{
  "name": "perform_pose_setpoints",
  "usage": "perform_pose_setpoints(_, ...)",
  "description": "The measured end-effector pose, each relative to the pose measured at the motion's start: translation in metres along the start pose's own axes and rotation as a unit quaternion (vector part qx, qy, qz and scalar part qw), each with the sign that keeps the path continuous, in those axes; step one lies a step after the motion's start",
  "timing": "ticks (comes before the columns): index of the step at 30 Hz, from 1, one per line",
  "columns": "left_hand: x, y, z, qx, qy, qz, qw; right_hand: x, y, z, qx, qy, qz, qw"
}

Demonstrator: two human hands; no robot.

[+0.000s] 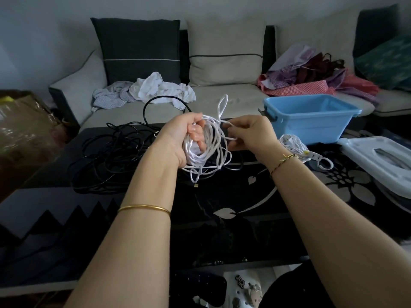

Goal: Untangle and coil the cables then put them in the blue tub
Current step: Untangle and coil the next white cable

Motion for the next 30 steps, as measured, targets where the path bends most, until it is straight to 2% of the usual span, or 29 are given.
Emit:
perform_pose_setpoints(2, 0.001, 0.010, 0.009, 0.120, -0.057, 0.075, 0.988, 0.001, 0.005, 0.002, -0.039, -0.001, 0.013, 0.999)
perform_pose_setpoints(4, -0.001, 0.017, 0.024, 0.288, -0.133, 0.151, 0.936, 0.001, 0.011, 0.004, -0.056, -0.007, 0.034, 0.998)
perform_pose_setpoints(6, 0.001, 0.021, 0.029, 0.381, -0.161, 0.182, 0.892, 0.000, 0.013, 0.014, 0.057, -0.059, 0.044, 0.996)
perform_pose_setpoints(8, 0.008, 0.026, 0.024, 0.425, -0.146, 0.194, 0.872, -0.002, 0.007, 0.026, 0.240, -0.137, 0.041, 0.960)
perform_pose_setpoints(9, 0.010, 0.029, 0.020, 0.434, -0.133, 0.197, 0.869, -0.003, 0.003, 0.029, 0.298, -0.165, 0.040, 0.939)
perform_pose_setpoints(11, 0.015, 0.031, 0.016, 0.427, -0.123, 0.205, 0.872, -0.002, -0.001, 0.033, 0.352, -0.191, 0.046, 0.915)
perform_pose_setpoints(13, 0.015, 0.032, 0.018, 0.404, -0.138, 0.221, 0.877, 0.000, -0.002, 0.031, 0.323, -0.181, 0.034, 0.928)
perform_pose_setpoints(16, 0.008, 0.040, 0.030, 0.377, -0.181, 0.270, 0.868, 0.002, 0.004, 0.024, 0.083, -0.116, -0.009, 0.990)
perform_pose_setpoints(19, -0.004, 0.059, 0.047, 0.306, -0.228, 0.328, 0.864, -0.001, 0.023, 0.028, -0.149, -0.097, -0.007, 0.984)
perform_pose_setpoints(20, -0.006, 0.065, 0.050, 0.281, -0.239, 0.341, 0.865, -0.002, 0.031, 0.035, -0.175, -0.116, -0.002, 0.978)
perform_pose_setpoints(25, -0.013, 0.067, 0.051, 0.194, -0.259, 0.368, 0.872, -0.005, 0.031, 0.076, -0.022, -0.222, 0.011, 0.975)
perform_pose_setpoints(28, -0.021, 0.062, 0.055, 0.159, -0.278, 0.378, 0.868, -0.004, 0.028, 0.084, 0.003, -0.231, 0.051, 0.972)
perform_pose_setpoints(30, -0.016, 0.061, 0.049, 0.106, -0.257, 0.360, 0.890, -0.003, 0.030, 0.078, 0.021, -0.204, 0.080, 0.976)
Point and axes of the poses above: each hand's wrist, its own x-axis towards the middle knuckle, its own y-axis out of the back of the hand, z = x × y, the point moved 9 cm from there along x, towards the middle knuckle, and after that the axes turned 8 degrees about x, right-handed, at the moved point
